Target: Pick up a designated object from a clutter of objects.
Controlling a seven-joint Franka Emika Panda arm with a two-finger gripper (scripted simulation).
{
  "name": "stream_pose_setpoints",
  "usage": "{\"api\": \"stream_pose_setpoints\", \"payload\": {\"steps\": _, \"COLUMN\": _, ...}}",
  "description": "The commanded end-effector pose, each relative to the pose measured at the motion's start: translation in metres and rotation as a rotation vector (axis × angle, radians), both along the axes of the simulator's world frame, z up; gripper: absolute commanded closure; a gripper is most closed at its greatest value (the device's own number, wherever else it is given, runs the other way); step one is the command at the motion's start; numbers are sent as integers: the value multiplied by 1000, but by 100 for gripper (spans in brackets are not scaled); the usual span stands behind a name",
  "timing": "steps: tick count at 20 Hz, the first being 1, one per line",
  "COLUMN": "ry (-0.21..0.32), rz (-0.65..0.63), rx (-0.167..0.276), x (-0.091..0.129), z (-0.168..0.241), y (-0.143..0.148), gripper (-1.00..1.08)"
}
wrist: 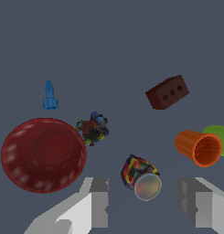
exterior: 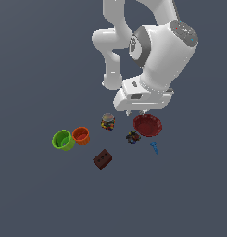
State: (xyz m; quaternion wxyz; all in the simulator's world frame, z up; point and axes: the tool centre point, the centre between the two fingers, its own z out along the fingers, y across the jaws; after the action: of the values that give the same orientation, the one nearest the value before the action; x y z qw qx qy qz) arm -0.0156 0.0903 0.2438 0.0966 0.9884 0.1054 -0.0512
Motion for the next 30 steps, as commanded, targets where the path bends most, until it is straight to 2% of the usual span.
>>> {"api": "stream_pose_setpoints", "payload": {"steps": 1, "ry": 25, "rz": 62, "rx": -55, "x": -10, "z": -24, "y": 25, "gripper": -20}}
{"api": "stream_pose_setpoints", "payload": {"steps": 9, "ry": 72, "rz": 286, "rx": -226, "x": -53, "z": -98, "y": 101, "gripper": -20}}
{"api": "stream_pose_setpoints", "payload": {"steps": 15, "ry": 76, "rz": 438, "rx": -318, "x": -89, "z": -141, "y": 144, "gripper": -20}}
{"api": "stream_pose_setpoints", "payload": {"steps": 23, "ry": 69, "rz": 556, "rx": -376, "x": -120, "z": -172, "y": 173, "gripper": -20}}
{"api": "stream_pose_setpoints", "payload": {"steps": 30, "ry": 68, "rz": 574, "rx": -383, "x": -125, "z": -177, "y": 177, "gripper": -20}}
